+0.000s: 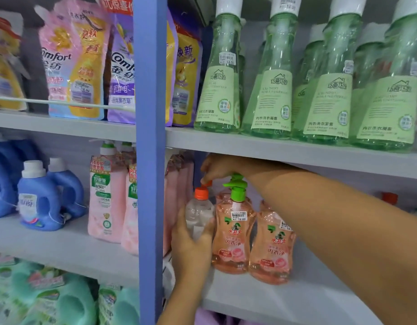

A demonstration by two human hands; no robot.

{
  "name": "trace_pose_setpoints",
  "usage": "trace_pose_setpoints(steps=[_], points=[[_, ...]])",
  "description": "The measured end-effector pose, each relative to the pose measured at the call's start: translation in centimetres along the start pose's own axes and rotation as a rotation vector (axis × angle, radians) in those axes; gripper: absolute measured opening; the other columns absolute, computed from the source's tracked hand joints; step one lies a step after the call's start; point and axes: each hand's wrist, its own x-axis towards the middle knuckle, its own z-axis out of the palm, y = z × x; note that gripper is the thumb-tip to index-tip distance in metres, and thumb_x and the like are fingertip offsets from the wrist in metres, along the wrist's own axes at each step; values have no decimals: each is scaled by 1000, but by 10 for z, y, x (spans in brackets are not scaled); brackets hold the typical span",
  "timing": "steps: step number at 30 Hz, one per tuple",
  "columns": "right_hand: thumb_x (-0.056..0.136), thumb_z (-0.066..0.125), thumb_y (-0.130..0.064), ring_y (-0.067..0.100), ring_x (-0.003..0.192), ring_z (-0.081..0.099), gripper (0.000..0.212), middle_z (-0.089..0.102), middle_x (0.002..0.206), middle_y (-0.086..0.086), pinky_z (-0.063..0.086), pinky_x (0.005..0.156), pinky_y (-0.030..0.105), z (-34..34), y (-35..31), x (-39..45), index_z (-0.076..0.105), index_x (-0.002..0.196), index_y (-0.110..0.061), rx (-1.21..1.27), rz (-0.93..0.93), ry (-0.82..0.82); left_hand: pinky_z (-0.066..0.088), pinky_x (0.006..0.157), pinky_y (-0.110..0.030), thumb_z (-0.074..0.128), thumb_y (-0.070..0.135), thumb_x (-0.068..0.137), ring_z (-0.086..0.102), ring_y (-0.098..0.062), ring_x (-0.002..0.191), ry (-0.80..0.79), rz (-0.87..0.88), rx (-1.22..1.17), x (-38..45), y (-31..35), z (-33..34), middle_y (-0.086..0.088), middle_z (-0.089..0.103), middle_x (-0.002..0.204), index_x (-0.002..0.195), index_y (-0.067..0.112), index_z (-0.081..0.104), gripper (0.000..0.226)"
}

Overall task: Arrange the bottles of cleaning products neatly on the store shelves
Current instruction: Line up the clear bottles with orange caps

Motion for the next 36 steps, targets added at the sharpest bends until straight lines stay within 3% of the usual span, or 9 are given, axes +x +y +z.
trace_pose_setpoints(steps=[3,5,11,15,20,22,27,32,36], points=[[97,66,-30,13,66,58,42,64,100,10,47,50,13,2,-1,15,64,129,-2,-52,34,-101,49,104,-49,65,65,70,54,-20,130,10,8,2,-5,-1,0,7,54,141,145,52,35,82],[96,68,-29,11,59,52,40,63,95,9,47,53,18,3,-2,22,67,124,0,-72,66,-153,50,103,-51,64,58,79,54,-23,129,-9,38,33,-13,-3,-2,3,51,143,147,50,29,77],[84,79,-30,18,86,59,32,73,103,7,47,72,28,6,-12,17,76,109,-10,-127,4,-10,46,108,-48,61,45,94,43,-21,140,4,133,139,-38,1,-11,2,37,156,151,45,16,73],[85,77,-27,19,82,56,28,68,95,3,37,55,20,11,-29,-10,73,108,-11,-191,-144,113,45,109,-43,63,38,94,41,-18,141,-2,244,192,-60,12,-19,3,37,155,152,47,18,73],[88,72,-30,25,97,64,32,71,111,4,52,78,30,6,-50,-44,70,115,-13,-173,-208,165,36,90,-6,80,32,83,46,6,123,61,280,88,-95,26,-50,23,46,133,138,60,35,76],[92,68,-29,21,94,60,25,66,107,-2,47,68,26,2,-59,-62,67,114,-17,-162,-217,180,34,90,1,80,40,77,44,17,121,73,292,46,-103,31,-65,34,47,128,137,60,39,76],[87,71,-31,19,90,62,28,68,101,-2,53,75,32,-2,-67,-121,70,112,-17,-32,-247,333,53,96,-34,92,53,60,63,5,114,37,145,-113,-107,41,-107,23,68,123,129,55,56,77],[83,76,-22,-11,65,60,24,66,82,-17,44,63,6,12,-19,-179,74,107,-23,339,-114,465,53,83,-29,78,45,49,69,5,98,-74,106,-127,-113,53,-127,27,73,104,110,61,63,65],[82,80,-14,-3,70,64,25,74,92,-7,53,70,15,20,10,-238,75,105,-23,584,-120,548,56,88,-34,95,45,59,71,-3,103,-172,154,-124,-129,67,-106,19,74,111,118,55,63,68]])
